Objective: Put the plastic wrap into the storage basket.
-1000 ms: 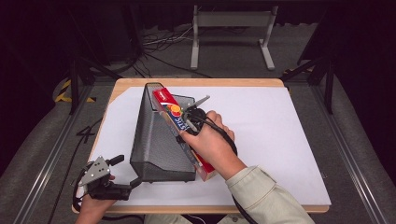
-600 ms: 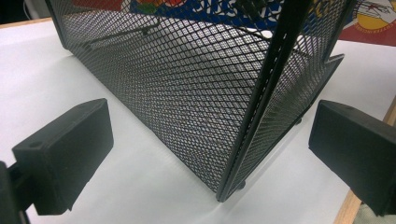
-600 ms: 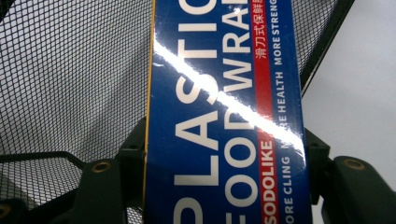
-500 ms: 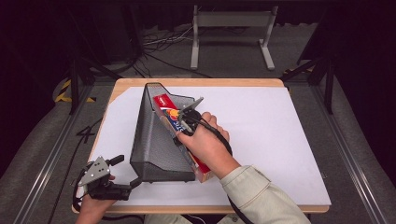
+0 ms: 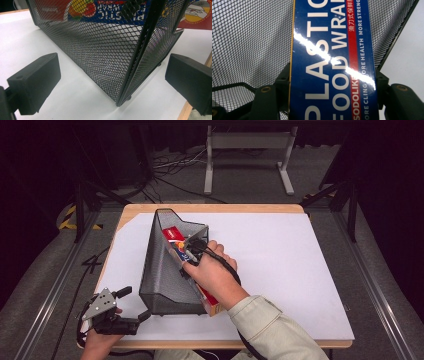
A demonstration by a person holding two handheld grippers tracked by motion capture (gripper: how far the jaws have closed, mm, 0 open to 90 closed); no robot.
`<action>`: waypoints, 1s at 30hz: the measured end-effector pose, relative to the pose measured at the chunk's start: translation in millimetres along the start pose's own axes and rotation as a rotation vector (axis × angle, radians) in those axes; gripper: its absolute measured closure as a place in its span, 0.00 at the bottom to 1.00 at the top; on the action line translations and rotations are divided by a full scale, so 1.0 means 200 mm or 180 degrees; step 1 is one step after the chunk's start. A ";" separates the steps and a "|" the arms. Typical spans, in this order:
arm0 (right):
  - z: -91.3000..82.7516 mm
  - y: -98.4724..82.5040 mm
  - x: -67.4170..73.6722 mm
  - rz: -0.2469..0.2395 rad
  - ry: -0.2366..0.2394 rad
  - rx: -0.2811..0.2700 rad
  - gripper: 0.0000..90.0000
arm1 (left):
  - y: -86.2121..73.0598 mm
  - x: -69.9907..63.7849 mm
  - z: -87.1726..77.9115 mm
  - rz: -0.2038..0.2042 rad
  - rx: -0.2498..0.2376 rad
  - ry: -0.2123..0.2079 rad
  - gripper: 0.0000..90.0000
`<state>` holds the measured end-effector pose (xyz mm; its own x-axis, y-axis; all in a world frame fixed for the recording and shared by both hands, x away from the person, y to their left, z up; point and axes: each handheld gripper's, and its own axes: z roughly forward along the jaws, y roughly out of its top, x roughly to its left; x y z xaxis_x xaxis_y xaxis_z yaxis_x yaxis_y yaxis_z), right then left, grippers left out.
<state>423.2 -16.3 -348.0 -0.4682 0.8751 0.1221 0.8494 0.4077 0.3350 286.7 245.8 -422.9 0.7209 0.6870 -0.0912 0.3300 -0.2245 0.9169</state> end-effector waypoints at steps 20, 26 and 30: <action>0.04 0.06 0.01 -0.0087 -0.0118 0.0145 0.43 | 0.00 0.00 0.00 -0.0002 0.0014 0.0008 0.01; 0.05 0.06 0.02 -0.0155 -0.0142 0.0147 0.43 | 0.00 0.00 0.00 0.0012 0.0021 0.0004 0.01; 0.05 0.06 0.01 -0.0192 -0.0124 0.0137 0.41 | 0.00 0.00 0.00 0.0005 0.0019 0.0001 0.01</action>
<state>434.9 -6.8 -353.4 -0.5099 0.8577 0.0662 0.8299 0.4702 0.3001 286.8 245.8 -423.4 0.7212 0.6870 -0.0896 0.3324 -0.2297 0.9148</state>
